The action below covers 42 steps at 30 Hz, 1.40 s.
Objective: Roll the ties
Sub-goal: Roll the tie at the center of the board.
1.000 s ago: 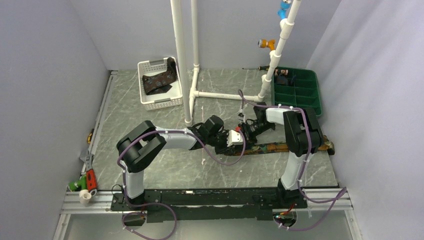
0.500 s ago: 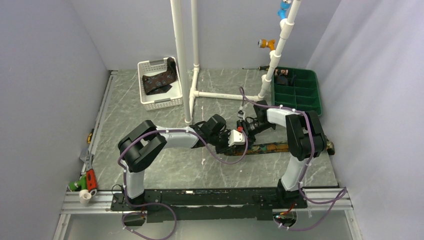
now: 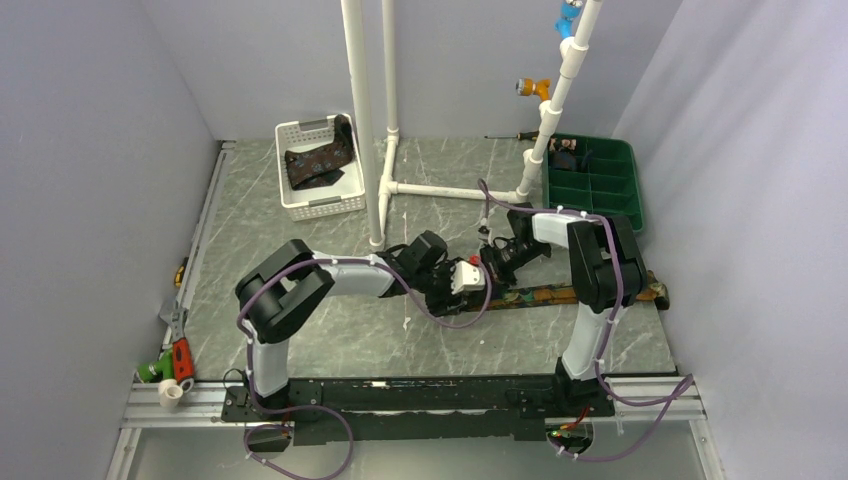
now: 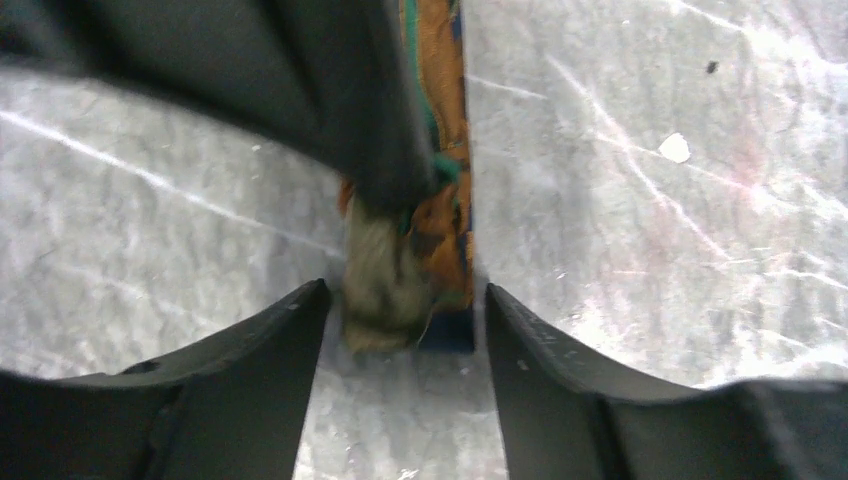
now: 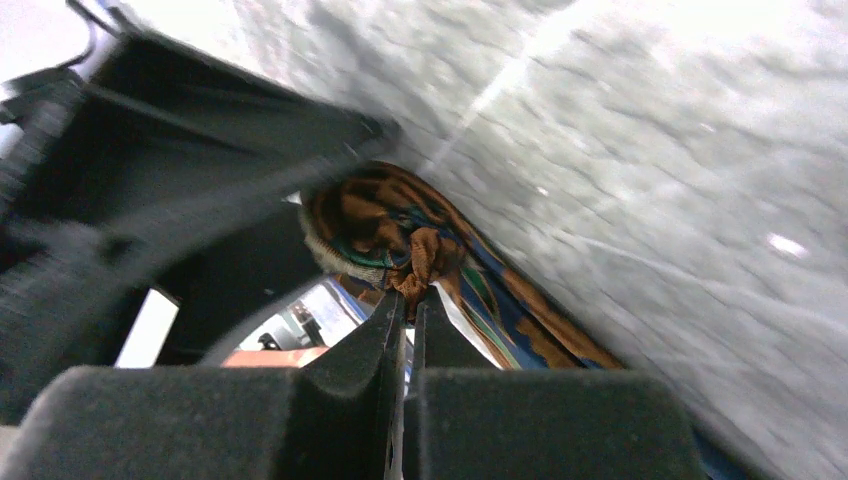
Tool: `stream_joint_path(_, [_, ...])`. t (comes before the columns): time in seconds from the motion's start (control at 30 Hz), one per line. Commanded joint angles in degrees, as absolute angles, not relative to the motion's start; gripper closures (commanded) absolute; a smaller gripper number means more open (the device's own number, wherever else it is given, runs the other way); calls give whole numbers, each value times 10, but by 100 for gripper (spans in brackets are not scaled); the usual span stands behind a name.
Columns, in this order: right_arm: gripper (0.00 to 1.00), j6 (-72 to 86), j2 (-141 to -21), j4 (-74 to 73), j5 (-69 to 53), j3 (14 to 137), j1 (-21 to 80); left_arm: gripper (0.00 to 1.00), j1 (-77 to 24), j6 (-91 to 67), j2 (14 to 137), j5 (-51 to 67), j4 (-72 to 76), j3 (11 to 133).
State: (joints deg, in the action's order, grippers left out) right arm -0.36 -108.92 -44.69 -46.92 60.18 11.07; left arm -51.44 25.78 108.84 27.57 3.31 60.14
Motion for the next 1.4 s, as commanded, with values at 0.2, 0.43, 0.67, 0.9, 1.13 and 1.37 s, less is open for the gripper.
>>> stream_joint_path(0.2, [100, -48, -1117, -482, -299, 616, 105, 8, -501, 239, 1049, 329, 130, 530])
stream_joint_path(0.43, [100, -32, -1133, -457, -306, 624, 110, 8, -526, 154, 1104, 329, 198, 574])
stream_joint_path(0.67, [100, -12, -1163, -422, -325, 652, 137, 44, -528, 175, 1124, 297, 176, 593])
stream_joint_path(0.9, [100, 43, -1162, -343, -392, 657, 184, 59, -457, 223, 1029, 306, 59, 510])
stream_joint_path(1.13, [100, 73, -1199, -314, -369, 681, 220, 33, -405, 253, 955, 351, 80, 417])
stream_joint_path(1.37, [100, 66, -1214, -320, -341, 679, 219, 25, -407, 240, 971, 349, 190, 408])
